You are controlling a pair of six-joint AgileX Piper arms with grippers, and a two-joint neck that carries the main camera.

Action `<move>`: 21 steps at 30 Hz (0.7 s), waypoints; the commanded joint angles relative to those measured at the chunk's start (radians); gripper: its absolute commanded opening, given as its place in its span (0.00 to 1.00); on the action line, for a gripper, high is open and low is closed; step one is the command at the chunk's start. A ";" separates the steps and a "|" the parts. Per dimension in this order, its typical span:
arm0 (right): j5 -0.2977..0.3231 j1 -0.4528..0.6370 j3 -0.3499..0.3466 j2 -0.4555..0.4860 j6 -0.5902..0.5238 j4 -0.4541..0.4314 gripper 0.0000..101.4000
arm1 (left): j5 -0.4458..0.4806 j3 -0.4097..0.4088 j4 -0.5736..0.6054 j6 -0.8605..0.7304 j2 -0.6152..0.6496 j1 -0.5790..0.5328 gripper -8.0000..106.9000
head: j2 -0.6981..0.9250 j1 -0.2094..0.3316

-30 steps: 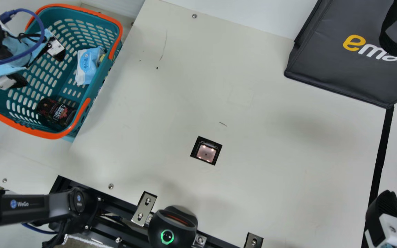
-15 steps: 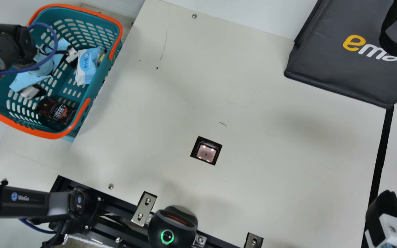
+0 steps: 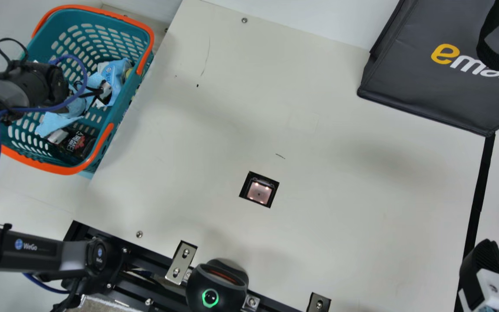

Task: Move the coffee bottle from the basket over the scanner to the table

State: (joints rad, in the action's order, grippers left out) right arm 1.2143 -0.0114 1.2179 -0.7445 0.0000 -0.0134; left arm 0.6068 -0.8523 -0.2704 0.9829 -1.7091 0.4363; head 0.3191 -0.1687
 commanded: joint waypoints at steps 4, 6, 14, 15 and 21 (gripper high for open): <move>0.000 0.000 0.000 0.000 0.000 0.000 0.94 | -0.027 0.025 0.011 -0.012 -0.002 0.005 0.85 | 0.002 0.030; 0.000 0.000 0.000 0.000 0.000 0.000 0.94 | -0.034 0.029 0.013 -0.021 -0.006 0.011 0.85 | 0.002 0.030; 0.000 0.000 0.000 0.000 0.000 0.000 0.94 | -0.029 0.025 0.017 -0.081 -0.035 0.037 0.85 | 0.002 0.030; 0.000 0.000 0.000 0.000 0.000 0.000 0.94 | -0.025 0.023 0.016 -0.091 -0.040 0.041 0.85 | 0.002 0.030; 0.000 0.000 0.000 0.000 0.000 0.000 0.94 | -0.001 0.001 0.018 -0.152 -0.077 0.071 0.85 | 0.002 0.030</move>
State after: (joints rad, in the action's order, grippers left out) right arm 1.2142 -0.0114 1.2179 -0.7445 0.0000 -0.0134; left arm 0.6030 -0.8494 -0.2508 0.8400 -1.7812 0.5030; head 0.3191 -0.1672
